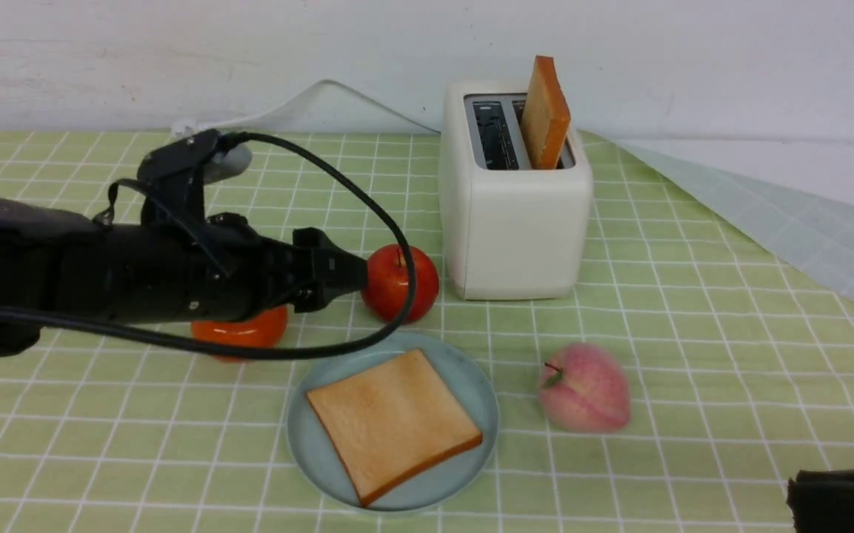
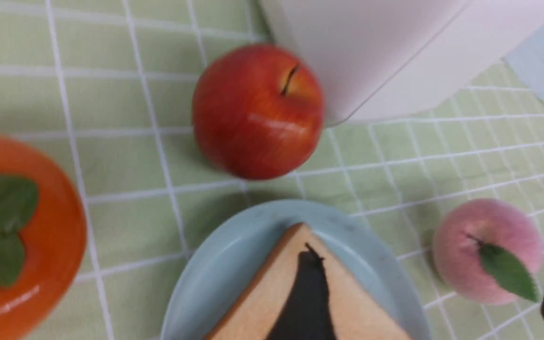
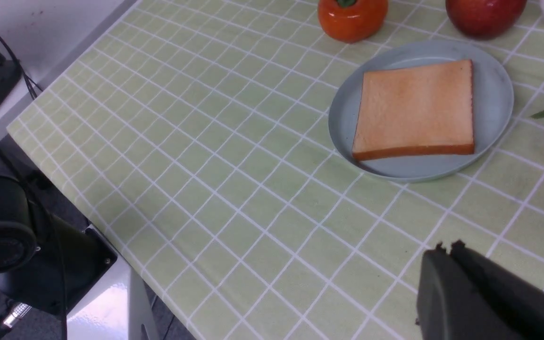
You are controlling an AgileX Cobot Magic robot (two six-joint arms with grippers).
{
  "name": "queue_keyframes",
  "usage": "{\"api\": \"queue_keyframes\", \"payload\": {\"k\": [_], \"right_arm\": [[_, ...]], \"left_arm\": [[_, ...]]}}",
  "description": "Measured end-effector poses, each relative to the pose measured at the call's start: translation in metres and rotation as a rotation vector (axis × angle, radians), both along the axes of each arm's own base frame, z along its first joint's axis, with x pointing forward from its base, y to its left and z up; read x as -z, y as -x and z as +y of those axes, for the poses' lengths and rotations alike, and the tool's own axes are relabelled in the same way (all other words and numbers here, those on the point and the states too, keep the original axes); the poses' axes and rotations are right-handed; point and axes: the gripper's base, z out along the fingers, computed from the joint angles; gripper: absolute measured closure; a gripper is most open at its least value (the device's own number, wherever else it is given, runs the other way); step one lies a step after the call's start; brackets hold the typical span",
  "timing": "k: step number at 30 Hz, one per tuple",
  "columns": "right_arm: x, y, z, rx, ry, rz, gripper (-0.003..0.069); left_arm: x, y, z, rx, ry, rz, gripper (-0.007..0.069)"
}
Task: Take toasted bread from bread machine on green coffee tablecloth place on plate.
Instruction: 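Grasp the toast slice in the toaster and pull it up out of the slot with the right gripper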
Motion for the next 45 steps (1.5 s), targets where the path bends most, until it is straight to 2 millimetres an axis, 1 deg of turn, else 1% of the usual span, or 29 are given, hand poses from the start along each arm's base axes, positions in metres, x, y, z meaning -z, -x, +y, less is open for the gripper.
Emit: {"api": "queue_keyframes", "payload": {"k": [1,2,3,4,5,6,8,9,10,11,13,16,17,19,20,21,22,23,25,26,27,29,31,35,36,37,41,43,45], "right_arm": [[-0.001,-0.001,-0.001,0.002,0.011,0.0,0.0659],[-0.001,-0.001,-0.001,0.002,0.013,0.001,0.0659],[-0.002,-0.003,-0.001,0.006,0.026,0.008,0.0659],[-0.006,-0.007,-0.003,0.018,0.049,0.02,0.0659],[-0.006,-0.007,-0.003,0.019,0.054,0.019,0.0659],[-0.01,-0.014,-0.004,0.036,0.076,0.035,0.0659],[-0.017,-0.024,-0.006,0.053,0.105,0.048,0.0659],[-0.021,-0.033,-0.006,0.063,0.114,0.063,0.0659],[-0.024,-0.043,-0.006,0.07,0.12,0.073,0.0659],[-0.025,-0.045,-0.006,0.07,0.12,0.076,0.0659],[-0.03,-0.075,-0.002,0.079,0.123,0.09,0.0659],[-0.032,-0.105,0.007,0.085,0.142,0.078,0.0659],[-0.032,-0.123,0.015,0.085,0.16,0.069,0.0659],[-0.03,-0.155,0.032,0.09,0.195,0.045,0.0659],[-0.03,-0.164,0.036,0.094,0.204,0.037,0.0659],[-0.028,-0.18,0.044,0.104,0.214,0.023,0.0655],[-0.026,-0.202,0.053,0.124,0.225,0.006,0.0645],[-0.025,-0.211,0.056,0.138,0.224,0.004,0.0639],[-0.02,-0.242,0.063,0.182,0.223,-0.009,0.0604],[-0.018,-0.253,0.065,0.199,0.229,-0.018,0.0583],[-0.014,-0.269,0.068,0.222,0.23,-0.028,0.0544],[-0.01,-0.288,0.071,0.249,0.233,-0.041,0.0475],[-0.005,-0.309,0.075,0.274,0.231,-0.057,0.037],[-0.007,-0.327,0.078,0.322,0.213,-0.105,0.0175],[-0.007,-0.327,0.078,0.322,0.213,-0.105,0.0168],[-0.009,-0.33,0.077,0.337,0.22,-0.138,0.0118],[-0.01,-0.333,0.075,0.354,0.231,-0.173,0.0097],[-0.008,-0.337,0.075,0.366,0.227,-0.188,0.0104],[-0.001,-0.345,0.075,0.391,0.219,-0.211,0.0131]], "left_arm": [[-0.014,0.008,0.002,0.015,-0.003,-0.045,0.0139],[-0.019,0.011,0.002,0.016,-0.003,-0.06,0.0153],[-0.035,0.022,0.004,0.028,0.002,-0.105,0.0242],[-0.052,0.039,0.007,0.045,0.002,-0.157,0.037],[-0.054,0.041,0.008,0.051,-0.005,-0.166,0.039],[-0.069,0.06,0.011,0.077,-0.022,-0.222,0.054],[-0.081,0.085,0.016,0.104,-0.043,-0.277,0.0623],[-0.085,0.101,0.019,0.112,-0.045,-0.3,0.0638],[-0.087,0.114,0.022,0.11,-0.041,-0.319,0.0638],[-0.087,0.116,0.023,0.108,-0.04,-0.319,0.0638],[-0.083,0.15,0.031,0.1,-0.029,-0.361,0.0638],[-0.072,0.176,0.037,0.105,-0.033,-0.39,0.0638],[-0.065,0.187,0.04,0.11,-0.038,-0.405,0.0638],[-0.053,0.202,0.043,0.118,-0.051,-0.426,0.0638],[-0.048,0.207,0.044,0.122,-0.058,-0.434,0.0638],[-0.043,0.214,0.046,0.128,-0.067,-0.45,0.0638],[-0.036,0.219,0.047,0.134,-0.081,-0.459,0.0638],[-0.033,0.221,0.048,0.137,-0.092,-0.469,0.0638],[-0.028,0.226,0.049,0.143,-0.107,-0.488,0.0638],[-0.026,0.227,0.049,0.145,-0.113,-0.495,0.0638],[-0.025,0.228,0.05,0.142,-0.118,-0.5,0.0638],[-0.023,0.228,0.051,0.13,-0.122,-0.506,0.0638],[-0.021,0.227,0.052,0.118,-0.125,-0.506,0.0638],[-0.018,0.226,0.052,0.116,-0.138,-0.502,0.0638],[-0.018,0.226,0.052,0.115,-0.138,-0.503,0.0638],[-0.018,0.226,0.053,0.115,-0.149,-0.507,0.0638],[-0.017,0.226,0.053,0.118,-0.164,-0.51,0.0638],[-0.017,0.226,0.053,0.118,-0.167,-0.51,0.0638],[-0.017,0.226,0.053,0.117,-0.167,-0.51,0.0638]]}}
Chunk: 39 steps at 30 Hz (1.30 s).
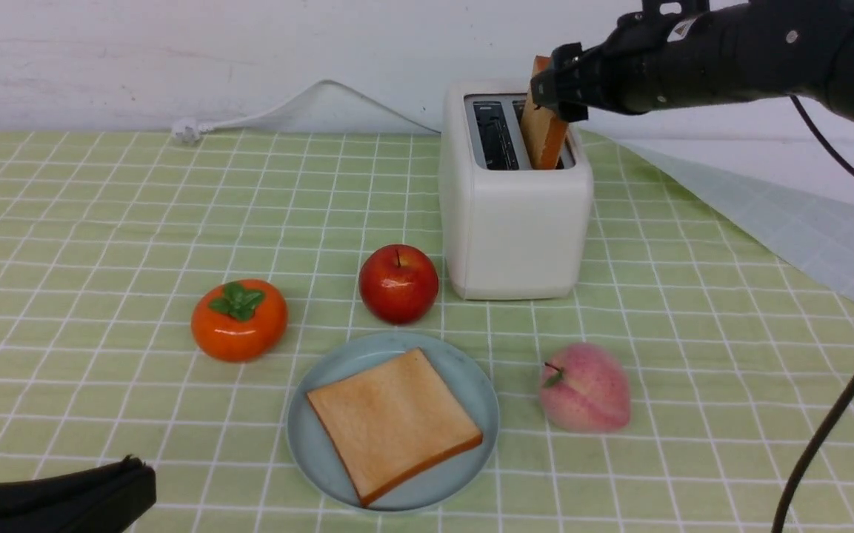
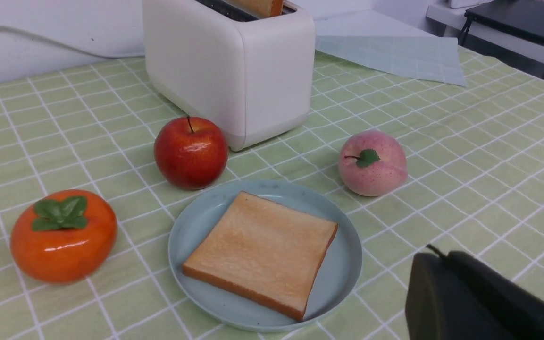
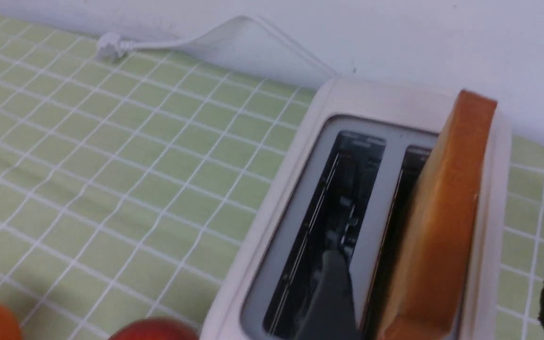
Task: Take toasted bread from bread machine on green coffee tablecloth place on plate.
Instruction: 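Grasp the toast slice in the toaster and pull it up out of the slot with the right gripper, then place the held slice of bread on top of the slice on the plate with the right gripper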
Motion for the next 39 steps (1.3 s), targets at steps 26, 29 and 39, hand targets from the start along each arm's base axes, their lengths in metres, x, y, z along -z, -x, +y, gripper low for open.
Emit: {"api": "queue_keyframes", "payload": {"k": [26,29,39], "right_arm": [[0.041,-0.027,0.004,0.056,-0.026,-0.015,0.0537],[0.029,-0.022,0.003,0.054,-0.032,-0.033,0.0537],[-0.082,0.072,-0.004,-0.109,-0.031,-0.005,0.0537]], "left_arm": [[0.0,0.0,0.0,-0.004,0.0,-0.003,0.0638],[0.0,0.0,0.0,-0.005,-0.001,-0.004,0.0638],[0.0,-0.002,0.003,-0.027,-0.036,-0.028,0.0638]]}}
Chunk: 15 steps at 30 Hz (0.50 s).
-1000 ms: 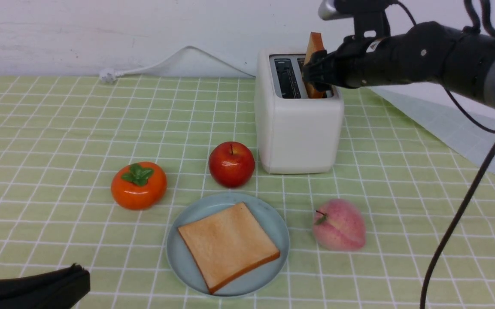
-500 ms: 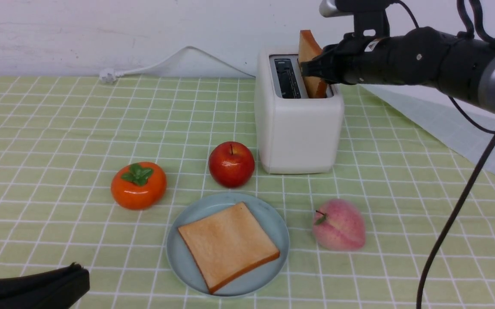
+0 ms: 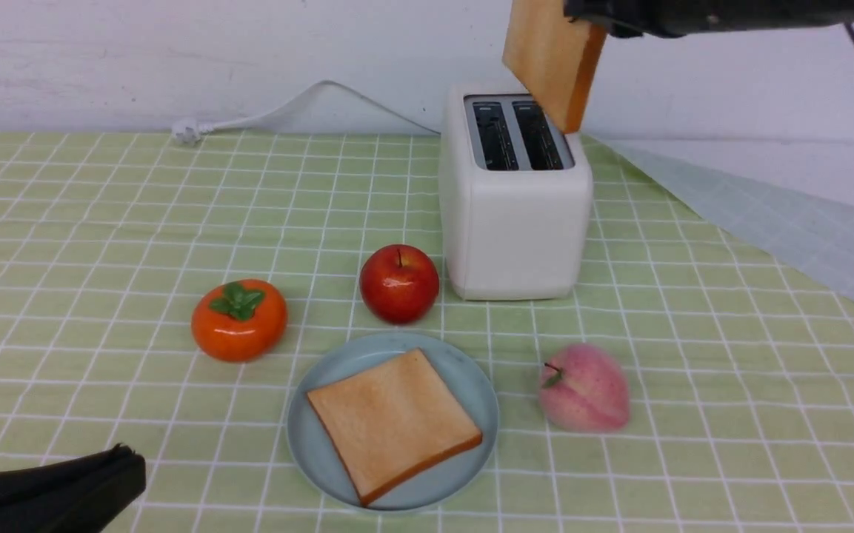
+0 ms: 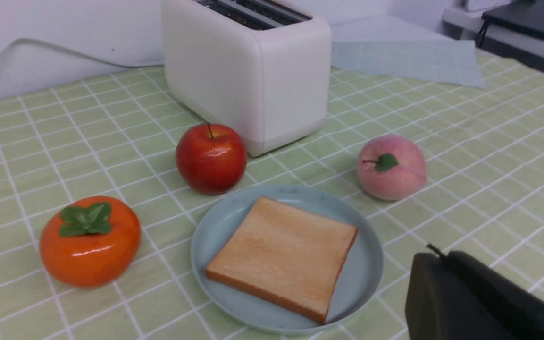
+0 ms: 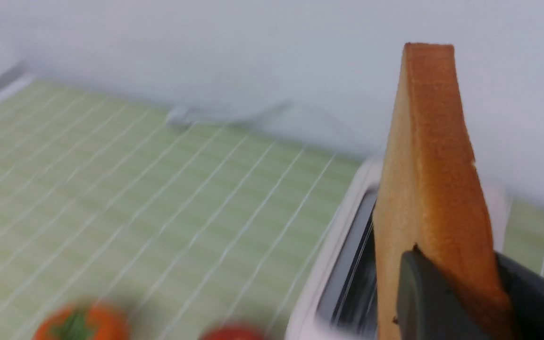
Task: Take toasted bread from bread machine on green coffee tablecloth place on plate.
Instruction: 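Place the held slice of bread on top of the slice on the plate with the right gripper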
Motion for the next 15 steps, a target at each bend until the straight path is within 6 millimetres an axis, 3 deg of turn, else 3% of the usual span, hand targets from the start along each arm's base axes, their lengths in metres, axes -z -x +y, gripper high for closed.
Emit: {"api": "queue_keyframes", "payload": {"k": [2,7,13,15], "right_arm": [[-0.001,0.021,-0.001,-0.066,0.03,0.118,0.0537],[0.03,0.059,0.003,-0.235,0.013,0.352,0.0537],[0.061,0.097,0.008,-0.391,-0.12,0.439,0.0537],[0.071,0.101,0.01,-0.417,-0.15,0.466,0.0537]], "left_arm": [[0.001,0.0,0.001,-0.003,-0.023,-0.007,0.0638],[0.001,-0.001,0.001,-0.006,-0.049,-0.014,0.0638],[0.001,-0.001,0.001,-0.006,-0.049,-0.013,0.0638],[0.001,-0.001,0.001,-0.007,-0.045,-0.012,0.0638]]}}
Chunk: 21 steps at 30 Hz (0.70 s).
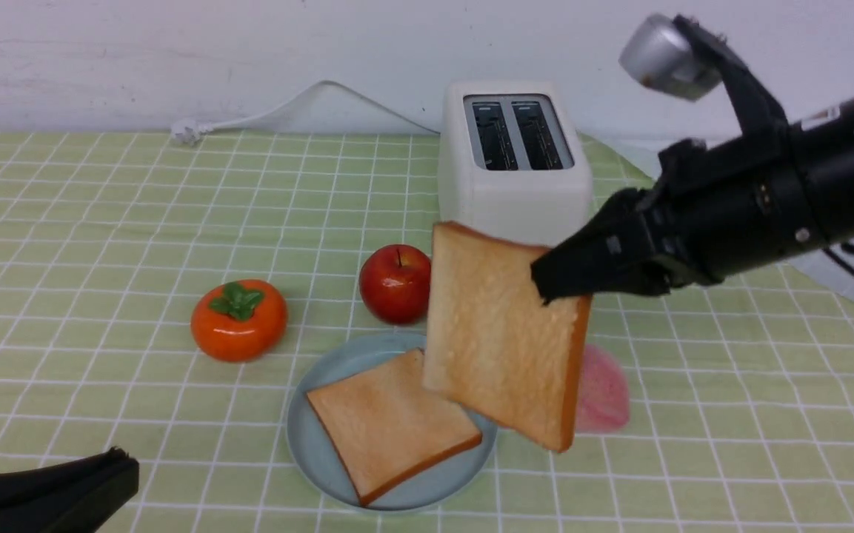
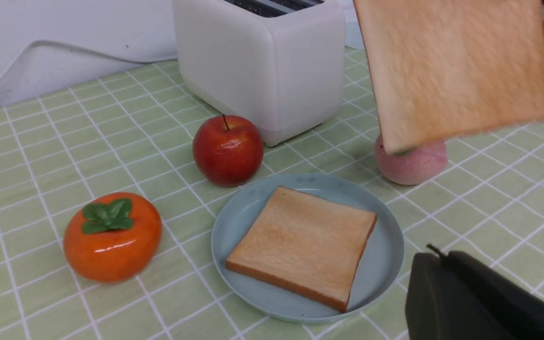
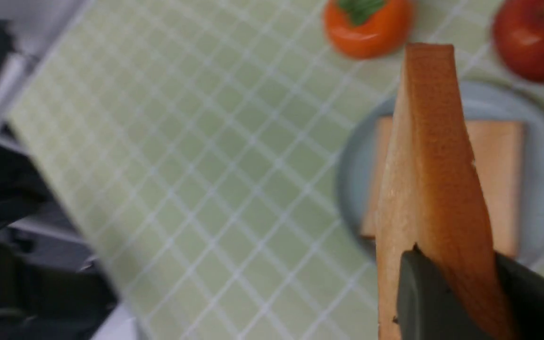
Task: Take toasted bread from bread machine on green coffee tablecloth place on plate.
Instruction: 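Place the held slice of bread on top of the slice on the plate with the right gripper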
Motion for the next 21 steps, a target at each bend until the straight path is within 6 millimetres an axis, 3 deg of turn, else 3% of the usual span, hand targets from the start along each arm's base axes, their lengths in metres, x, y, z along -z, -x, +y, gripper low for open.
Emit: {"api": "queue_keyframes", "payload": {"k": [7,12,21], "right_arm": [[0.024,-0.006,0.007,-0.028,-0.046,0.07,0.0537],[0.044,-0.023,0.016,-0.017,-0.105,0.136,0.0537],[0.075,-0.038,0.042,-0.026,-0.162,0.178,0.0537]], "left_arm": [[0.0,0.0,0.0,0.0,0.004,0.001,0.0636],[0.0,0.0,0.0,0.0,0.004,0.001,0.0637],[0.0,0.0,0.0,0.0,0.005,0.001,0.0634]]}}
